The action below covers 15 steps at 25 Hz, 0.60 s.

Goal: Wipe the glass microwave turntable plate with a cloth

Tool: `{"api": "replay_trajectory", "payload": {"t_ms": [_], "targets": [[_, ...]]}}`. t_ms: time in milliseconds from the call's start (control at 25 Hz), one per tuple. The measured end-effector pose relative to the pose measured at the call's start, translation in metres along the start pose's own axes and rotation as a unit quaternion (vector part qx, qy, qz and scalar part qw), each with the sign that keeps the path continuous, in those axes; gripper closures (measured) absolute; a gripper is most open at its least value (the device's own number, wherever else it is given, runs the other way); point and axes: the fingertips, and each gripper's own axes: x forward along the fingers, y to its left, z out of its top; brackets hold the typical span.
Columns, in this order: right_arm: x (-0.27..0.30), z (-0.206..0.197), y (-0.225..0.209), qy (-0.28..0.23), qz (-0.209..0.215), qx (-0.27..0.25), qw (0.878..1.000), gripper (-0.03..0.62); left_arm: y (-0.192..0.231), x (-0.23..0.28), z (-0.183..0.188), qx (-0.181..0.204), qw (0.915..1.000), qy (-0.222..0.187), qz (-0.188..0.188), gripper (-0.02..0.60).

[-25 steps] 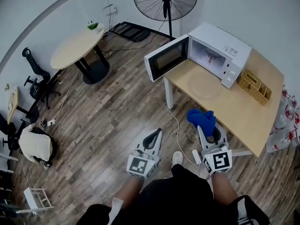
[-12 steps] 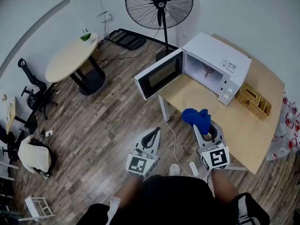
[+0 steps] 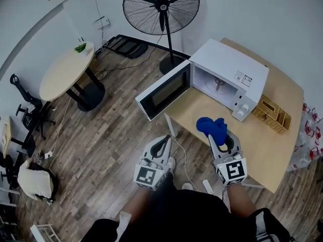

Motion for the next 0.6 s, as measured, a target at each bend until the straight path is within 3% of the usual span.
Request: {"api": "replay_trajectory", "payload": {"t_ms": [320, 600], "targets": [[0.06, -0.001, -0.033, 0.016, -0.06, -0.001, 0.998, 0.461, 0.048, 0.073, -0.002, -0.004, 0.9978, 0.004, -0.065, 0.575], [0.107, -0.002, -0.047, 0.038, -0.102, -0.002, 0.994, 0.461, 0.069, 0.125, 0.002, -0.01, 0.9891, 0.003, -0.147, 0.575]]}}
